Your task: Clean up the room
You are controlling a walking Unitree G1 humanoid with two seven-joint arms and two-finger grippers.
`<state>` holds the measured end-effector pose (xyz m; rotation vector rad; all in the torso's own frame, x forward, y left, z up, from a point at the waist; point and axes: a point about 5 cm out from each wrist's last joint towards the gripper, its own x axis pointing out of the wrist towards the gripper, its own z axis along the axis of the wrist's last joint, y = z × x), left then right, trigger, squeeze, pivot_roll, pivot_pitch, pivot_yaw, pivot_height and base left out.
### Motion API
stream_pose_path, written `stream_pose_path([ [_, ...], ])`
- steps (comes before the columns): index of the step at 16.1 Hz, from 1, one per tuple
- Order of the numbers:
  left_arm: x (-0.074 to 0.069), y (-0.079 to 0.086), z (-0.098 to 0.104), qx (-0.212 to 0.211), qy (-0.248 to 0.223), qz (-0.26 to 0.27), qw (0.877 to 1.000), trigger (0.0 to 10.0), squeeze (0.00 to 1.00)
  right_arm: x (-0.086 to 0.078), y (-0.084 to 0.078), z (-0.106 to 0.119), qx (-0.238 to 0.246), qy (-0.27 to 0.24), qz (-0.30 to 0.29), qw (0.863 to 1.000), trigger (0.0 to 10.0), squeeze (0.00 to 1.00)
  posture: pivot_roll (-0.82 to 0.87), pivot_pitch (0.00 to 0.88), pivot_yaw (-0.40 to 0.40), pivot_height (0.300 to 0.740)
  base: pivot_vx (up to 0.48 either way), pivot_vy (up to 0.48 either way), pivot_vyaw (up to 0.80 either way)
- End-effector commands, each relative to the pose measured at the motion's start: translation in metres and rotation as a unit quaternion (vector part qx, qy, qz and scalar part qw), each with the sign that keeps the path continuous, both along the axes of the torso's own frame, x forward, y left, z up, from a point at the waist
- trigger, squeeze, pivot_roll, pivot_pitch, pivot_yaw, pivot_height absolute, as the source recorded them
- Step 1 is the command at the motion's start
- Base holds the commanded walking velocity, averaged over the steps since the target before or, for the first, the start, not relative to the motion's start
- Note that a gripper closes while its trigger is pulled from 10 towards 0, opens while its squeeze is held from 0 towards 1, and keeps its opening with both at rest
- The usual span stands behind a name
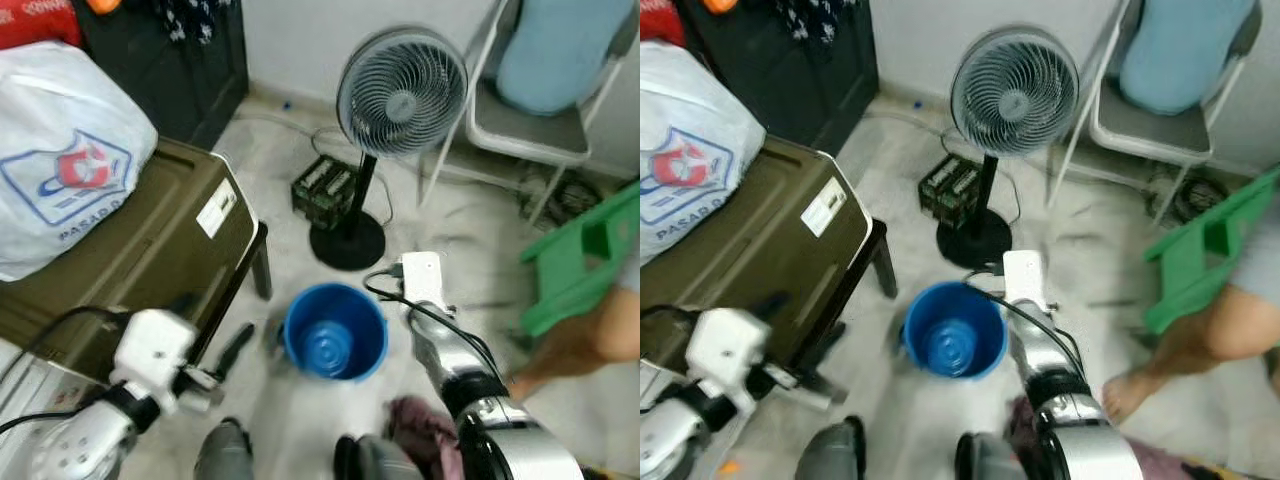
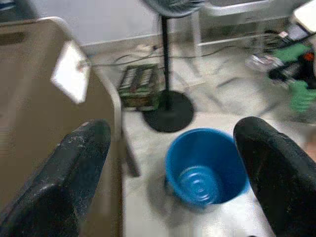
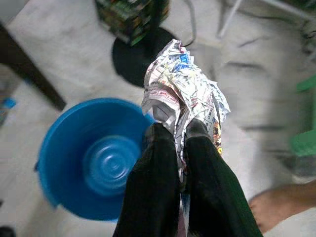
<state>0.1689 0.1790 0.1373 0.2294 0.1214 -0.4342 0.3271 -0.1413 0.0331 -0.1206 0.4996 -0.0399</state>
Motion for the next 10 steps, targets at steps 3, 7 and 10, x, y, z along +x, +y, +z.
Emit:
stream_pose_path([
  [3,-0.015,0.012,0.013,0.024,0.014,0.005,1.0,10.0,0.0,-0.001,0.023,-0.006,0.017,0.011,0.012,1.0,10.0,0.0,0.38,0.346,0.028,0.74,0.0,0.0,0.0],
  [7,-0.015,0.019,0.025,0.044,0.02,-0.003,0.999,10.0,0.0,-0.003,0.049,-0.009,0.017,0.022,0.037,0.999,10.0,0.0,0.43,0.347,0.058,0.74,0.0,0.0,0.0],
  [10,-0.015,0.021,0.028,0.051,0.024,-0.005,0.998,10.0,0.0,0.0,0.042,-0.006,0.014,0.016,0.011,1.0,10.0,0.0,0.43,0.342,0.066,0.74,0.0,0.0,0.0],
])
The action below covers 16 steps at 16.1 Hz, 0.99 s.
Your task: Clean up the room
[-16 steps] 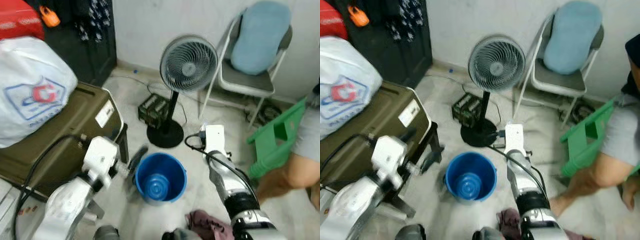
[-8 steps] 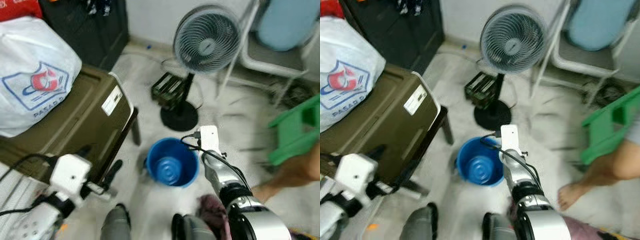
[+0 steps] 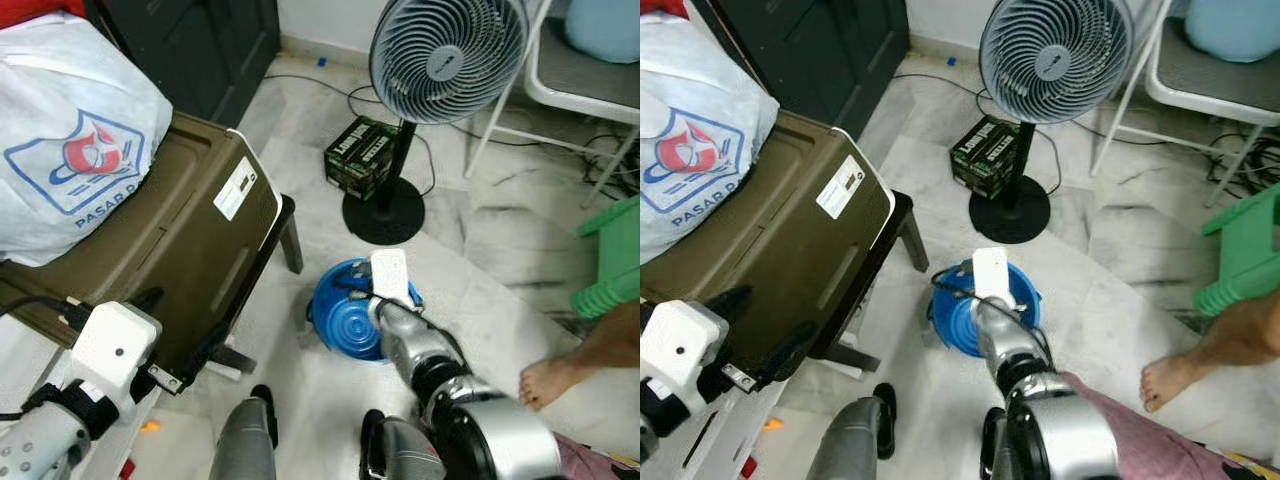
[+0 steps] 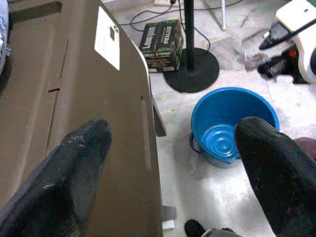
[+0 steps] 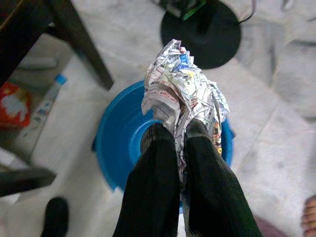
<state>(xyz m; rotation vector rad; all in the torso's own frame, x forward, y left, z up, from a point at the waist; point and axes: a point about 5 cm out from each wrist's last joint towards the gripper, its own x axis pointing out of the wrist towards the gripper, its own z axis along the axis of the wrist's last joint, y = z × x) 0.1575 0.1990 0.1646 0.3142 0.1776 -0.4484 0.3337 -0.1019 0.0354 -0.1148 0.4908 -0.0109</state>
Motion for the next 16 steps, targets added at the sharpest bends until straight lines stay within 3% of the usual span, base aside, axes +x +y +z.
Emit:
stream_pose_path([
  [1,-0.002,0.002,0.001,0.005,0.006,0.002,1.0,10.0,0.0,-0.006,-0.003,-0.008,-0.002,0.015,-0.018,1.0,10.0,0.0,0.43,0.34,0.071,0.74,0.0,0.0,0.0],
  [4,0.002,0.005,-0.001,0.007,0.011,0.003,1.0,10.0,0.0,-0.007,-0.025,-0.011,-0.01,0.016,-0.068,0.998,10.0,0.0,0.43,0.337,0.07,0.74,0.0,0.0,0.0],
  [7,0.0,0.004,-0.001,0.006,0.011,0.002,1.0,10.0,0.0,-0.005,-0.026,-0.008,-0.008,0.011,-0.068,0.998,10.0,0.0,0.42,0.337,0.066,0.74,0.0,0.0,0.0],
  [8,0.0,0.004,-0.001,0.007,0.012,0.002,1.0,10.0,0.0,-0.004,-0.025,-0.007,-0.005,0.007,-0.068,0.998,10.0,0.97,0.42,0.336,0.065,0.74,0.0,0.0,0.0],
  [16,0.004,0.005,0.0,0.008,0.009,-0.002,1.0,10.0,0.0,0.006,-0.017,0.007,0.033,-0.031,-0.067,0.997,10.0,1.0,0.41,0.33,0.068,0.74,0.0,0.0,0.0],
])
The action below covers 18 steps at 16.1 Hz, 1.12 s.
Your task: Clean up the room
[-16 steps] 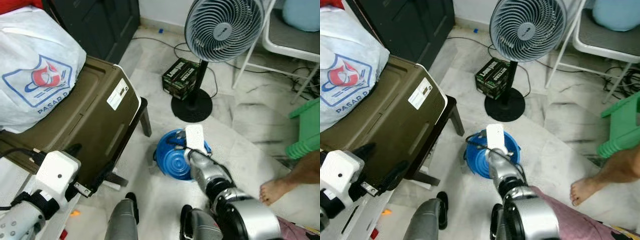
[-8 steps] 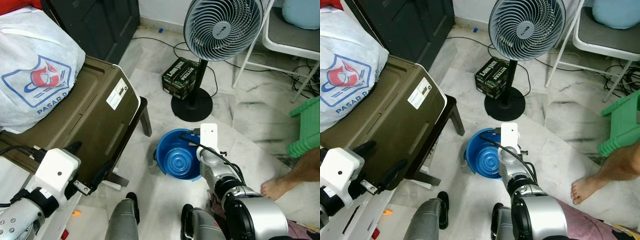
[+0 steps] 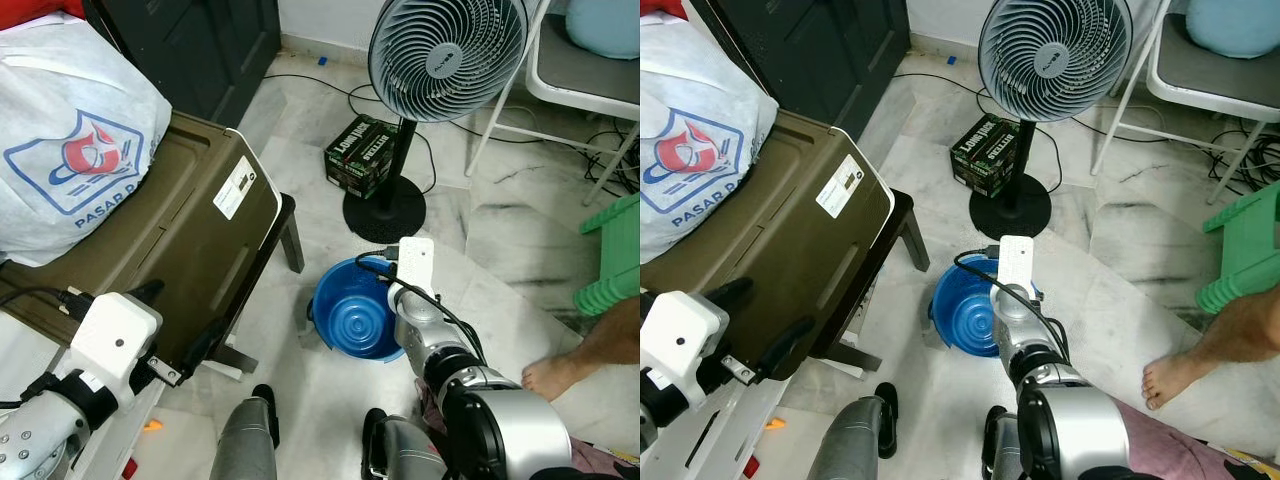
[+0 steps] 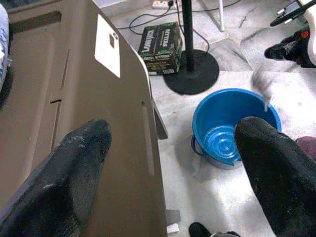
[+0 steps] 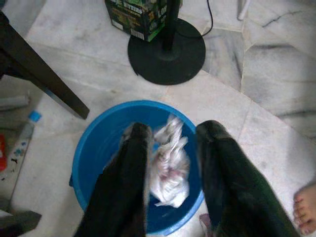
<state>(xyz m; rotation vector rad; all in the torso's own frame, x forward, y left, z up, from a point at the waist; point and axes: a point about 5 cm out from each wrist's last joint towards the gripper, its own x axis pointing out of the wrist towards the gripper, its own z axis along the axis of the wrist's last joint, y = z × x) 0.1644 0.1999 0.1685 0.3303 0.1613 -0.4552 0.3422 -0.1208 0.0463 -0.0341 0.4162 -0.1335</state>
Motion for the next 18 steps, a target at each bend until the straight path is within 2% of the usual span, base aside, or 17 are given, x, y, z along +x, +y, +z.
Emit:
stream_pose_path([
  [1,-0.001,0.003,-0.004,0.002,0.018,0.002,1.0,10.0,0.0,-0.003,0.003,-0.004,0.011,0.009,0.001,1.0,10.0,1.0,0.41,0.325,0.066,0.74,0.0,0.0,0.0],
  [3,0.001,0.001,-0.005,0.001,0.017,0.001,1.0,10.0,0.0,0.0,0.005,0.0,-0.009,-0.007,0.023,1.0,10.0,1.0,0.39,0.316,0.061,0.74,0.0,0.0,0.0],
  [4,0.005,-0.002,-0.007,-0.005,0.013,0.0,1.0,10.0,0.0,0.006,0.016,0.012,-0.041,-0.044,0.072,0.996,10.0,1.0,0.36,0.302,0.051,0.74,0.0,0.0,0.0],
  [6,0.012,-0.007,-0.008,-0.014,0.001,0.002,1.0,10.0,0.0,0.01,0.024,0.021,-0.051,-0.071,0.112,0.99,10.0,1.0,0.33,0.291,0.039,0.74,0.0,0.0,0.0],
  [8,0.025,-0.016,-0.01,-0.032,-0.015,0.003,0.999,10.0,0.0,0.006,0.042,0.025,-0.057,-0.102,0.197,0.973,10.0,1.0,0.28,0.267,0.014,0.74,0.0,0.0,0.0],
  [10,0.034,-0.024,-0.013,-0.048,-0.026,0.0,0.998,10.0,0.0,-0.008,0.058,0.022,-0.047,-0.127,0.29,0.947,10.0,1.0,0.22,0.243,-0.012,0.74,0.0,0.0,0.0],
  [11,0.04,-0.029,-0.015,-0.059,-0.033,0.0,0.998,10.0,0.0,-0.019,0.063,0.021,-0.038,-0.144,0.343,0.927,10.0,1.0,0.19,0.228,-0.027,0.74,0.0,0.0,0.0],
  [12,0.048,-0.036,-0.015,-0.074,-0.047,0.002,0.996,10.0,0.0,-0.037,0.065,0.023,-0.037,-0.162,0.402,0.901,10.0,1.0,0.15,0.208,-0.042,0.74,0.0,0.0,0.0],
  [14,0.061,-0.046,-0.013,-0.095,-0.071,0.007,0.993,10.0,0.0,-0.052,0.051,0.028,-0.05,-0.174,0.423,0.888,10.0,1.0,0.08,0.175,-0.055,0.74,0.0,0.0,0.0],
  [15,0.068,-0.05,-0.012,-0.107,-0.08,0.012,0.991,10.0,0.0,-0.057,0.04,0.028,-0.057,-0.174,0.417,0.89,10.0,1.0,0.05,0.156,-0.053,0.74,0.0,0.0,0.0],
  [18,0.084,-0.062,-0.016,-0.132,-0.089,0.007,0.987,10.0,0.0,-0.073,-0.002,0.03,-0.082,-0.162,0.37,0.911,10.0,1.0,-0.02,0.103,-0.048,0.74,0.0,0.0,0.0],
])
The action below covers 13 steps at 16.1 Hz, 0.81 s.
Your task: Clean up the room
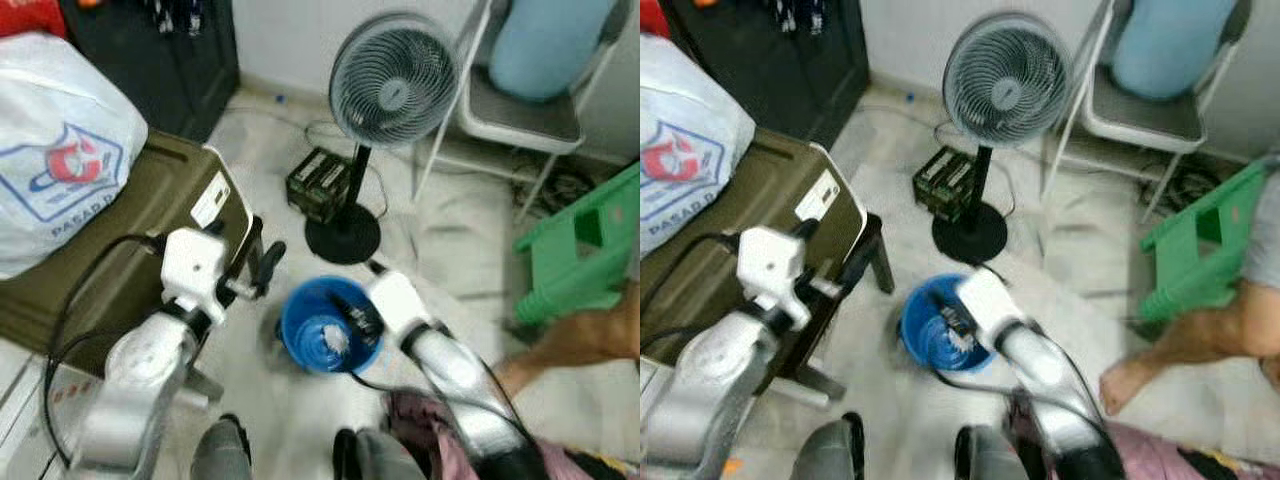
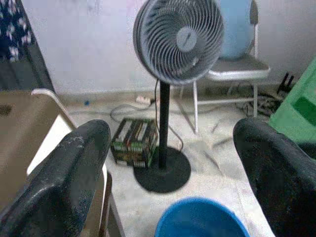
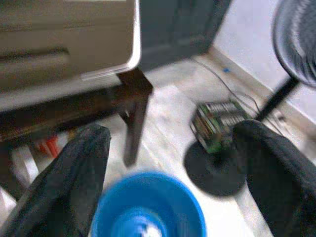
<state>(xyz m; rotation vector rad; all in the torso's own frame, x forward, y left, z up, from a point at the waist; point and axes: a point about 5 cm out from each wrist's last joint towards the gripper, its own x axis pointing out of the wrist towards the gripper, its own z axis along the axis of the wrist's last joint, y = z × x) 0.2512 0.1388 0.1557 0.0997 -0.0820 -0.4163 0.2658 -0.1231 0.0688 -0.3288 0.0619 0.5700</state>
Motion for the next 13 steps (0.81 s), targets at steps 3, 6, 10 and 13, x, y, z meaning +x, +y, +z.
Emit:
stream_pose_path([
  [3,0.014,-0.01,-0.004,-0.004,-0.019,0.004,1.0,10.0,0.0,0.008,-0.043,0.018,-0.017,-0.02,-0.098,0.995,10.0,0.35,-0.06,0.032,-0.07,0.74,0.0,0.0,0.0],
  [6,0.022,-0.011,-0.004,-0.029,-0.027,0.034,0.999,10.0,0.0,-0.001,-0.073,0.016,-0.015,0.007,-0.21,0.977,10.0,0.0,-0.08,0.009,-0.083,0.74,0.0,0.0,0.0],
  [10,0.019,0.0,-0.015,-0.048,-0.015,0.077,0.996,10.0,0.0,0.002,-0.072,0.03,0.035,-0.002,-0.248,0.968,10.0,0.0,-0.08,0.019,-0.089,0.74,0.0,0.0,0.0],
  [13,0.018,0.016,-0.02,-0.085,-0.003,0.135,0.987,10.0,0.0,0.001,-0.062,0.037,0.058,0.0,-0.259,0.964,10.0,0.0,-0.06,0.006,-0.076,0.74,0.0,0.0,0.0],
])
